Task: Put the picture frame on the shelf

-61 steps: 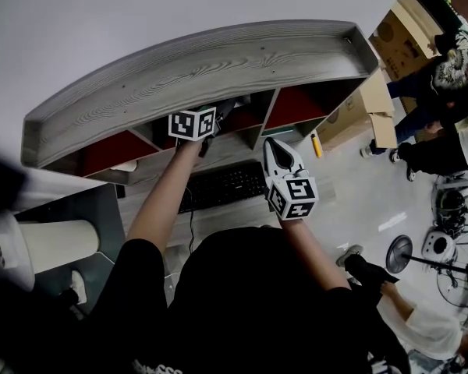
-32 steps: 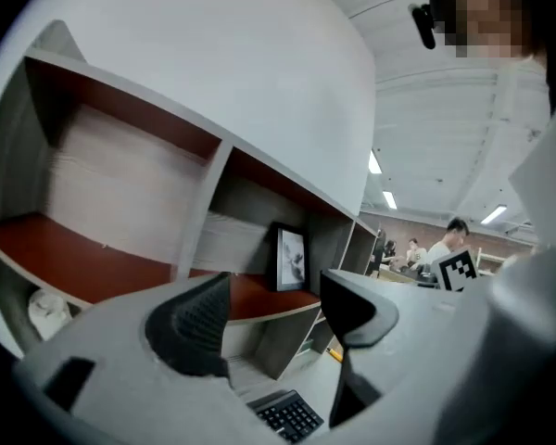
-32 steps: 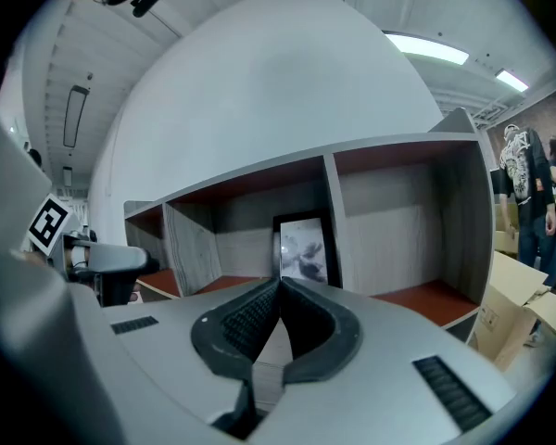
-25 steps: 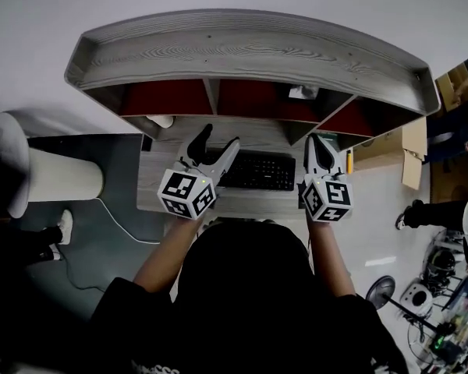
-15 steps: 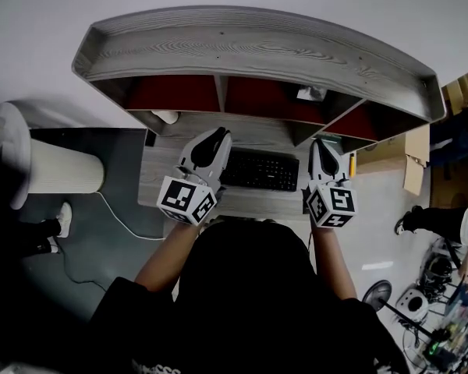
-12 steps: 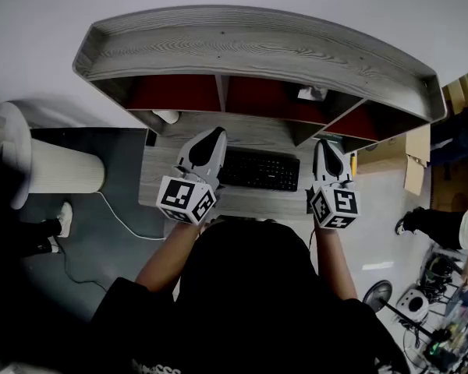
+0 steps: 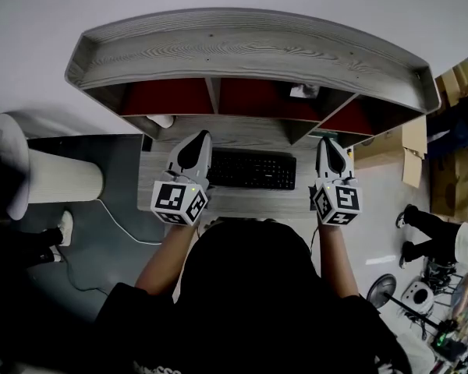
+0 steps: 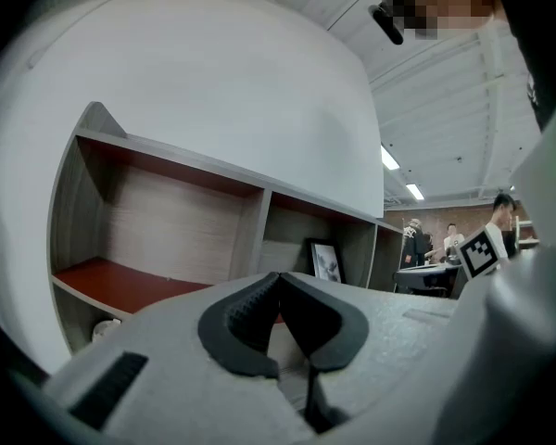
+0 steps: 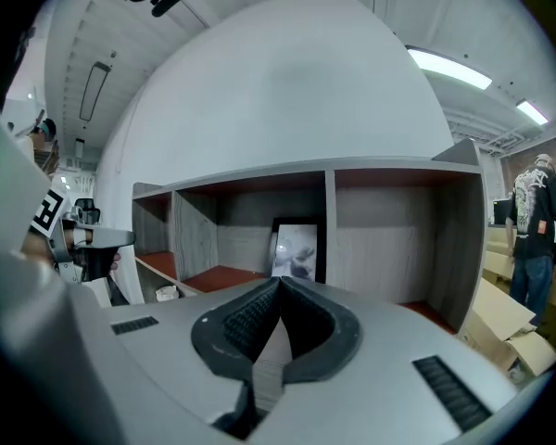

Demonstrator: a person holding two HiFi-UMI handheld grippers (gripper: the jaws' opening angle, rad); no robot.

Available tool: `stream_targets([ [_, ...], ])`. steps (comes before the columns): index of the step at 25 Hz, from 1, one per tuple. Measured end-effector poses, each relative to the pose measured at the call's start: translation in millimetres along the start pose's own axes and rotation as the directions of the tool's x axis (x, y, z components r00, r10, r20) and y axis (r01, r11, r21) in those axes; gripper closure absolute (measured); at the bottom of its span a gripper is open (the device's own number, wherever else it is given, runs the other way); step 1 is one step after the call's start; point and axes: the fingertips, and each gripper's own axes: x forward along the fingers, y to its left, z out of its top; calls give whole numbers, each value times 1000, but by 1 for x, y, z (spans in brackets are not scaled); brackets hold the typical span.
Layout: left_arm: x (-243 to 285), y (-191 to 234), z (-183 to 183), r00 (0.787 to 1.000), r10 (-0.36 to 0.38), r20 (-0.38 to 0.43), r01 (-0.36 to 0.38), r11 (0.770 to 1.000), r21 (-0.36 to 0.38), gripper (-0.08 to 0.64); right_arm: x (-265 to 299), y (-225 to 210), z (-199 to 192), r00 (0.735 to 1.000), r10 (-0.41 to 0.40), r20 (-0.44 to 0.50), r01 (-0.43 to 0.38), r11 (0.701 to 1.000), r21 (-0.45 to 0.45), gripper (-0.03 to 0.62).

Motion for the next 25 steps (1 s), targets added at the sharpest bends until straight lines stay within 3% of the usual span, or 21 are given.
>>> stream_targets([
  [8,1,0,-2,999,-36,-11,36,999,-17,541,1,0,-2,1000,-8,-9,7,1000,-23,580],
  [14,2,6,-7,1000,-21,-20,21,1000,-23,541,2,8,1,1000,-2,-4,2,1000,-25,580],
  [18,6,9,-9,1000,-7,-30,7,1000,3,541,5,8,0,1000,2,-7,-2,1000,-16,580],
  [22,10,3,-6,1000,-8,-30,10,997,82,541,5,6,4,1000,-19,5,19,998,-52,580],
  [25,16,-3,-3,999,-22,-23,24,996,91,541,7,3,8,1000,-23,16,24,998,-62,580],
])
